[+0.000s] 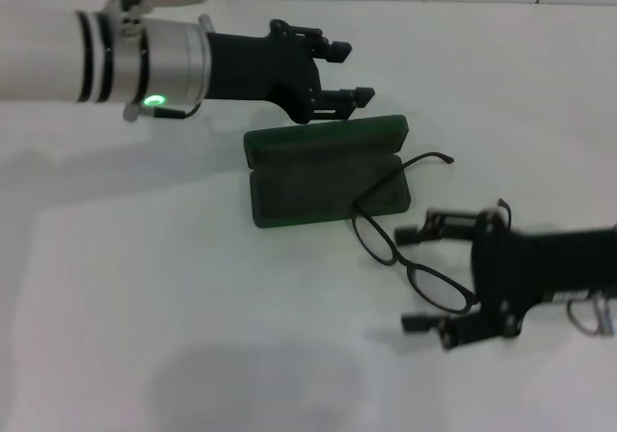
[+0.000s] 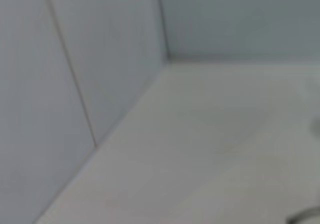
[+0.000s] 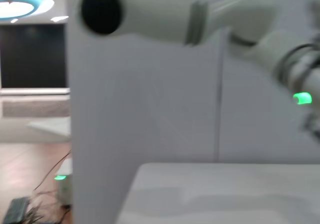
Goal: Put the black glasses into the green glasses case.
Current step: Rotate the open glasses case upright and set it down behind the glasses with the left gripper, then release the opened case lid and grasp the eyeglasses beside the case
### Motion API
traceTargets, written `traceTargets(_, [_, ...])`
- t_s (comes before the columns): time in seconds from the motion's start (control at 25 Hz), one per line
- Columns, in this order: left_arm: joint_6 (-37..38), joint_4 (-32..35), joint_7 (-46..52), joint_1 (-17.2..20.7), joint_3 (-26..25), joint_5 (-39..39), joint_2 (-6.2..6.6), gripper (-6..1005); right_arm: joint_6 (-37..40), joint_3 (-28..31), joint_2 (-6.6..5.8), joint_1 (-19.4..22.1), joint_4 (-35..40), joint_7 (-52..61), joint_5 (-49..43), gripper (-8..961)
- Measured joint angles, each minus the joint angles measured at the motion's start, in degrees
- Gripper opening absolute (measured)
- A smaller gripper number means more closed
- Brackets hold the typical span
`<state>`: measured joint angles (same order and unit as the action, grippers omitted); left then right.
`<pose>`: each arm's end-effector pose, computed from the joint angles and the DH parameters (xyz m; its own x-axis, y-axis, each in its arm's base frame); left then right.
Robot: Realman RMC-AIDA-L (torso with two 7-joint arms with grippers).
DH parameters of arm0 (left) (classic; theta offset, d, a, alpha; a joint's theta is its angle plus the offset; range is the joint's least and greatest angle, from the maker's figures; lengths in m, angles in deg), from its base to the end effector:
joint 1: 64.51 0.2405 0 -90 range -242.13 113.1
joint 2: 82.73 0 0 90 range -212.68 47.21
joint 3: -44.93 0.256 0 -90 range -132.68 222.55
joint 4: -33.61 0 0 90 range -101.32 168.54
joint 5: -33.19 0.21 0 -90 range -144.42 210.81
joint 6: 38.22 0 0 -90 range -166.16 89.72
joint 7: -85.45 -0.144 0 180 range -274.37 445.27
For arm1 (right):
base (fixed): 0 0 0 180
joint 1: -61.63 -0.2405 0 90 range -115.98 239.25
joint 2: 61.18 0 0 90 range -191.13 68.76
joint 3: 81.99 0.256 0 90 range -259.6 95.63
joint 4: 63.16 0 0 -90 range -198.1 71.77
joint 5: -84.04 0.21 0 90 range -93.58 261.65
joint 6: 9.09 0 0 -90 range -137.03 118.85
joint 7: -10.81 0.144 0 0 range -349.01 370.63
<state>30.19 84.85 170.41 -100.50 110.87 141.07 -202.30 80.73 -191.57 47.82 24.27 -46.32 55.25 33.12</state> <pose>-0.1746 0.3934 -0.0205 0.9499 0.0706 0.3046 0.1790 -0.9215 -0.3446 0.2221 0.2977 -0.0463 0.8217 0.0689 -0.5658 0.0804 -0.9967 -0.0045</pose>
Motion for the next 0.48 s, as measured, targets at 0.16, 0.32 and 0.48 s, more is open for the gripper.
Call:
traceTargets(0.16, [0.42,0.13,-1.34,4.3,0.56,-7.75,-0.13,586,-1.09,2.27,-3.64,-0.11,5.58,12.31,-0.95,853])
traceTargets(0.32, [0.84,-0.32,0.37,5.41,0.38,-8.42,-0.04,619,-1.4,9.15,-6.41,0.56,15.29,27.55,-10.89,850])
traceTargets(0.48, [1.01,-0.33,2.29,6.27,0.26,-8.84,-0.04,620,-1.34,23.62,-4.88,2.56,29.94,46.74,-32.16,847])
